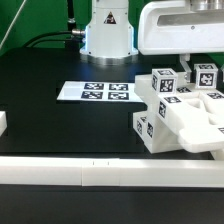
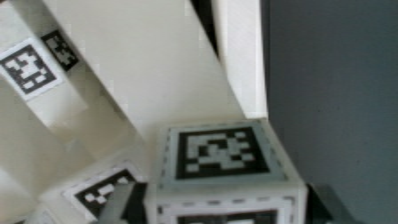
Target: Assemble chair
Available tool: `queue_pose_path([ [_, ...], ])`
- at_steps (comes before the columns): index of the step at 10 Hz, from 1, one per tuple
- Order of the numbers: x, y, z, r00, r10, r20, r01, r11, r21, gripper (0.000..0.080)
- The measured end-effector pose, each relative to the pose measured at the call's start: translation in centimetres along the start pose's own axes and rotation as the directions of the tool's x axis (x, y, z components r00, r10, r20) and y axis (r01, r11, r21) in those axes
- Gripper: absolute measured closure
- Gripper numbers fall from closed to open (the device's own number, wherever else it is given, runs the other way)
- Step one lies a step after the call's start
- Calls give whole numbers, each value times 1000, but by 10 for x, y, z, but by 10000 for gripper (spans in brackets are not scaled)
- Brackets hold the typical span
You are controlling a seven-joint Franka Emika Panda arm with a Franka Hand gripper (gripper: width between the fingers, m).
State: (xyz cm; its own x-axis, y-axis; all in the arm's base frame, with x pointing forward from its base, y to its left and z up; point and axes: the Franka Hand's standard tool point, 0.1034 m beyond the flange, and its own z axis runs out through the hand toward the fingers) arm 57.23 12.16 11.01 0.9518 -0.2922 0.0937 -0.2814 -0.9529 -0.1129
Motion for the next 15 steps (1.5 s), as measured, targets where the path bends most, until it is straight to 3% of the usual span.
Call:
queue_pose_path([
  [2, 0, -1, 0, 990, 144, 4, -144, 990, 11, 518],
  [3, 0, 0, 0, 962, 273, 6, -273, 962, 28, 518],
  [6, 2, 2, 0, 860, 510, 0, -510, 859, 45, 518],
  [9, 2, 2, 1, 851, 525, 2, -525, 850, 41, 511],
  [10, 0, 0, 1, 871, 491, 8, -491, 871, 34, 315],
  [11, 0, -2, 0, 876, 481, 9, -481, 876, 35, 315],
  [12, 0, -3, 0, 904, 427, 8, -427, 904, 36, 183],
  [15, 1, -6, -3, 973, 230, 5, -230, 973, 35, 152],
])
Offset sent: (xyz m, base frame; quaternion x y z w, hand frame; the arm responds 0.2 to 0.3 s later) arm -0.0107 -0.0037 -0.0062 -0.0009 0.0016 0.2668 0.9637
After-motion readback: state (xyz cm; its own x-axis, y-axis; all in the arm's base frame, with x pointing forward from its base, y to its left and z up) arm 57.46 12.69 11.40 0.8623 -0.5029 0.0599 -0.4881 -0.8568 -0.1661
